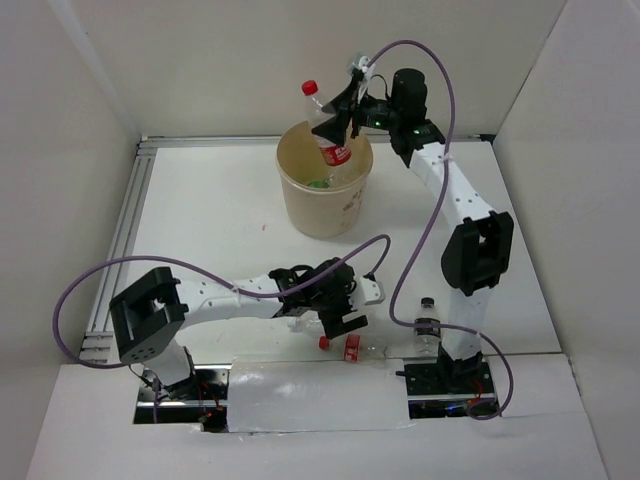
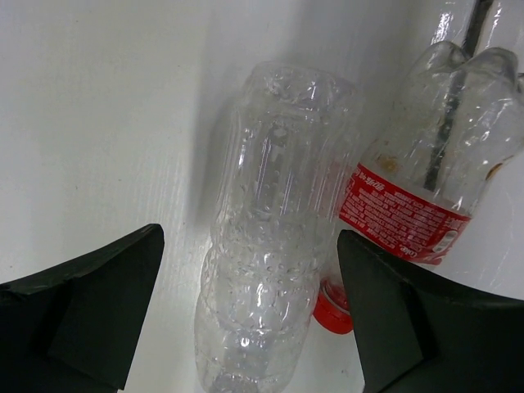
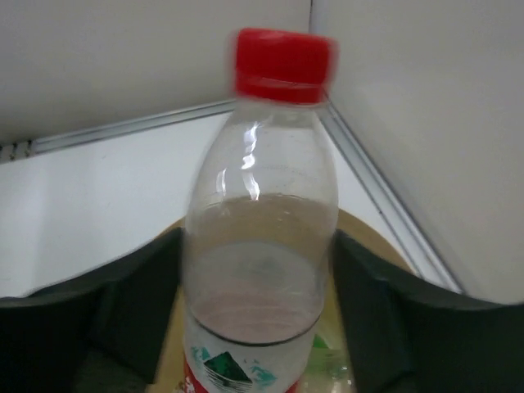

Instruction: Put the plastic bottles in the bin

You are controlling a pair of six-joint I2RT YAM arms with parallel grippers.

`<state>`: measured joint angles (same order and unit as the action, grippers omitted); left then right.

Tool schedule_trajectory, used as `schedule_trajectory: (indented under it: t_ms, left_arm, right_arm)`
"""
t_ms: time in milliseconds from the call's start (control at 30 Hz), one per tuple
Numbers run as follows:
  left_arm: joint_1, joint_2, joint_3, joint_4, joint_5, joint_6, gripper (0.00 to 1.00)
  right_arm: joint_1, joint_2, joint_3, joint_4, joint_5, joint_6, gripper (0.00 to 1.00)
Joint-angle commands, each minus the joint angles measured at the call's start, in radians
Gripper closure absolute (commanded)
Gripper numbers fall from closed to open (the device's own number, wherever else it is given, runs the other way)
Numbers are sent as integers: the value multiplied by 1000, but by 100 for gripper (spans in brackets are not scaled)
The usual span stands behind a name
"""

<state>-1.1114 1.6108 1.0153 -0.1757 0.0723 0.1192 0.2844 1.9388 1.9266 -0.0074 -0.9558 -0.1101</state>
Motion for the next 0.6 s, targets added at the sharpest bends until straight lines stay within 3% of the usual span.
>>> schedule_trajectory:
  t_ms: [0, 67, 133, 267, 333, 400, 433, 533, 567]
  left_arm:
    - [-5, 20, -3, 62, -6, -18, 0]
    - [-5, 43, -12, 62, -6, -18, 0]
    - [-5, 63, -12, 71, -25, -18, 0]
    - [-5, 109, -3, 82, -48, -7, 10]
    - [-5, 142, 9, 82, -48, 3, 21]
    - [-5, 169, 32, 82, -28, 4, 36]
    - [5, 181, 42, 82, -28, 4, 53]
    - [28, 190, 84, 59, -5, -20, 80]
    - [28, 178, 101, 44, -20, -30, 98]
  right_arm:
    - [-10, 12, 95, 47, 15, 41, 14]
    - [-19, 12, 95, 47, 15, 69, 6]
    - [-44, -23, 95, 47, 3, 99, 5]
    - [-137, -129, 22, 11, -21, 138, 5]
    - [-180, -182, -41, -11, -55, 147, 5]
    - [-244, -273, -158, -41, -64, 127, 5]
    - [-269, -303, -200, -51, -76, 116, 5]
    - [-385, -412, -336, -113, -67, 81, 7]
    - [-418, -449, -357, -205, -67, 22, 8]
